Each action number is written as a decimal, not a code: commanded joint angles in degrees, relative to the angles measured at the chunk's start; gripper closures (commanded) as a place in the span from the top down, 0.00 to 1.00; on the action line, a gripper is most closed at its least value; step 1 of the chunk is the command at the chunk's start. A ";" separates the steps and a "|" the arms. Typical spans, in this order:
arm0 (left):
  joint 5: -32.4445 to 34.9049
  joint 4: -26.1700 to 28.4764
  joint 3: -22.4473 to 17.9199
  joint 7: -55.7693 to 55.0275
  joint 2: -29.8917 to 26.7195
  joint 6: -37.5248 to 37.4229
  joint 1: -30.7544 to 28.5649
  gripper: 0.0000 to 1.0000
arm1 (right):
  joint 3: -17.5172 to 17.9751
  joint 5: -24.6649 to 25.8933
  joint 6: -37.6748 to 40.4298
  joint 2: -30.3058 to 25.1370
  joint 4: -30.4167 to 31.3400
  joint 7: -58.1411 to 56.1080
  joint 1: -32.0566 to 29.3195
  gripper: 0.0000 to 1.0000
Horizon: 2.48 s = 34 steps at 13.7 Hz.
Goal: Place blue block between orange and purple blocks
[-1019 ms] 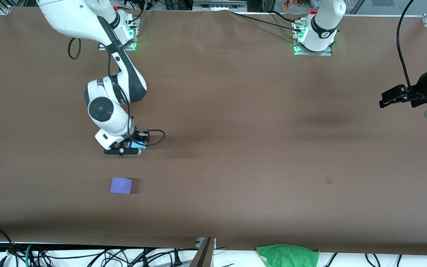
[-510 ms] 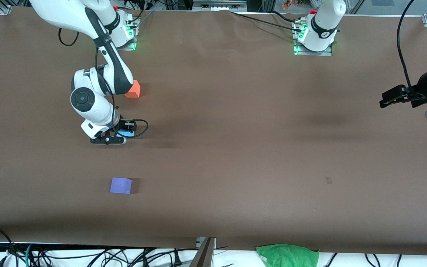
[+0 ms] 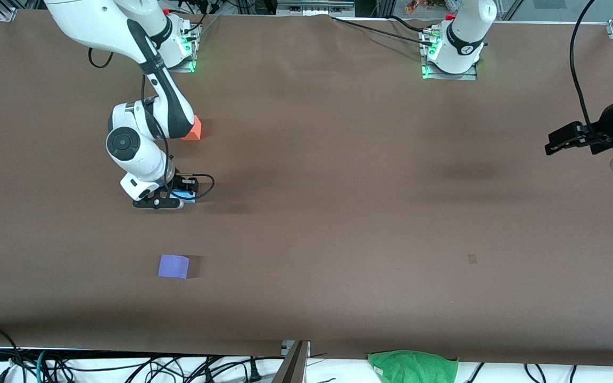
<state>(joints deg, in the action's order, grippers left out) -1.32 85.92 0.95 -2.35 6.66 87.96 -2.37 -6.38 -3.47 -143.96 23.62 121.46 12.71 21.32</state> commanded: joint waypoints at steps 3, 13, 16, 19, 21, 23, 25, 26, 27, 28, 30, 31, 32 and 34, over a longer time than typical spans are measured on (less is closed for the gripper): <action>-1.58 -1.89 -0.33 1.30 0.90 -0.86 -0.18 1.00 | 0.41 -1.80 -1.50 -0.15 0.71 -1.55 -0.40 0.85; -1.58 -1.89 -0.33 1.30 0.90 -0.86 -0.09 1.00 | 0.93 -1.63 11.30 -7.51 -6.04 -7.70 -0.14 0.99; -1.58 -1.89 -0.33 1.30 0.90 -0.86 -0.18 1.00 | 0.85 -1.63 22.11 -16.72 -7.20 -5.42 -0.14 0.99; -1.58 -1.89 -0.33 1.30 0.90 -0.95 -0.18 1.00 | 0.32 -1.63 32.74 -27.45 -7.37 -5.24 -0.23 0.99; -1.58 -1.89 -0.33 1.30 0.90 -0.95 -0.18 1.00 | -0.47 -1.28 37.07 -32.12 -7.37 -5.33 -0.23 0.99; -1.58 -1.89 -0.33 1.30 0.90 -0.95 -0.18 1.00 | -0.56 -0.58 39.44 -33.29 -9.29 -6.03 -0.31 0.99; -1.58 -1.89 -0.33 1.30 0.90 -0.95 -0.18 1.00 | 0.14 -0.22 44.35 -31.45 -15.16 -6.20 -2.49 0.99; -1.58 -1.89 -0.33 1.30 0.90 -0.95 -0.18 1.00 | 2.14 -0.05 47.95 -28.66 -20.24 -6.64 -5.38 0.99; -1.58 -1.89 -0.33 1.30 0.90 -0.95 -0.18 1.00 | 4.08 0.04 51.64 -25.50 -25.60 -7.69 -7.85 0.99; -1.58 -1.89 -0.33 1.30 0.90 -0.95 -0.18 1.00 | 4.62 0.04 54.72 -23.29 -29.05 -9.61 -9.61 0.99; -1.58 -1.89 -0.33 1.30 0.90 -0.95 -0.18 1.00 | 5.41 0.13 55.89 -21.69 -30.14 -13.57 -13.39 0.99; -1.58 -1.89 -0.33 1.30 0.90 -0.95 -0.18 1.00 | 6.55 0.30 55.89 -21.68 -29.88 -14.98 -15.76 0.99; -1.58 -1.89 -0.33 1.30 0.90 -0.95 -0.18 1.00 | 7.60 1.26 55.98 -21.68 -29.70 -16.04 -17.26 0.99; -1.58 -1.89 -0.33 1.30 0.90 -0.95 -0.18 1.00 | 7.70 2.41 56.07 -21.68 -29.52 -16.14 -17.45 0.99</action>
<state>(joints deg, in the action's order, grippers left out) -1.32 85.85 0.91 -2.35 6.71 87.93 -2.40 -0.57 -2.33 -89.83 1.80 93.58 -2.76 5.20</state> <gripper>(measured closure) 0.000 0.004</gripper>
